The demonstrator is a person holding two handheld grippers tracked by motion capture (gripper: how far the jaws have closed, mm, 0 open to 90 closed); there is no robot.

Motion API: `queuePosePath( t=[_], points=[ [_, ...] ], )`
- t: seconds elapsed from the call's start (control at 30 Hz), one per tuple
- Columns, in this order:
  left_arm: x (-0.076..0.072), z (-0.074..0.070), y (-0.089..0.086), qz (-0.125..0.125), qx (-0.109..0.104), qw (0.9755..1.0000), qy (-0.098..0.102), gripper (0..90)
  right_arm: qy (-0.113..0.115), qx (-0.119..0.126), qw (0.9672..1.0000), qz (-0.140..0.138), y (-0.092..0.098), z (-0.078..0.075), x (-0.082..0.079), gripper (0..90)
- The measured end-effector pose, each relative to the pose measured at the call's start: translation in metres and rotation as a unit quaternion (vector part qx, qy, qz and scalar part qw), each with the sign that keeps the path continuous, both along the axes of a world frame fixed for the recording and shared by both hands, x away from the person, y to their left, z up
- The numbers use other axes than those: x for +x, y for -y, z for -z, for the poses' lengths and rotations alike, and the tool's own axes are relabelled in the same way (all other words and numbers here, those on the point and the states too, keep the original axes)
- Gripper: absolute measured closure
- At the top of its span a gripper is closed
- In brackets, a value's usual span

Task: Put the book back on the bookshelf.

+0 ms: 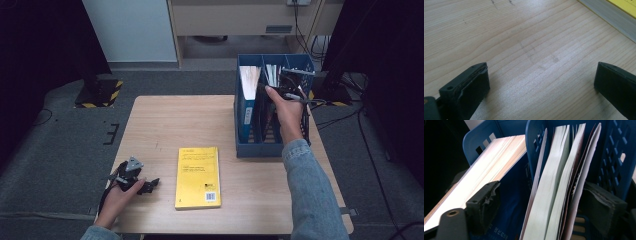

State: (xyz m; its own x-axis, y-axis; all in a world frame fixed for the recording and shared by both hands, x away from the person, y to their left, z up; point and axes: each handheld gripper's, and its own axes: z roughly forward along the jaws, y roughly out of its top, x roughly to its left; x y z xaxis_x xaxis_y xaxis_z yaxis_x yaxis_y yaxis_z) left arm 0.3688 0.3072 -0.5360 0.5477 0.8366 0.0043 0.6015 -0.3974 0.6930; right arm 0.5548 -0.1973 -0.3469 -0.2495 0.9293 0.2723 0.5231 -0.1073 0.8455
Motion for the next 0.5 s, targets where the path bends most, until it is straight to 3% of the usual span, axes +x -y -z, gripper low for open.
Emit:
queuePosePath(
  t=[0.5],
  points=[
    [0.0,0.0,0.0,-0.001,-0.002,1.0,0.0,0.0,0.005,-0.016,0.9998,-0.003,0.01,-0.006,-0.018,10.6]
  ],
)
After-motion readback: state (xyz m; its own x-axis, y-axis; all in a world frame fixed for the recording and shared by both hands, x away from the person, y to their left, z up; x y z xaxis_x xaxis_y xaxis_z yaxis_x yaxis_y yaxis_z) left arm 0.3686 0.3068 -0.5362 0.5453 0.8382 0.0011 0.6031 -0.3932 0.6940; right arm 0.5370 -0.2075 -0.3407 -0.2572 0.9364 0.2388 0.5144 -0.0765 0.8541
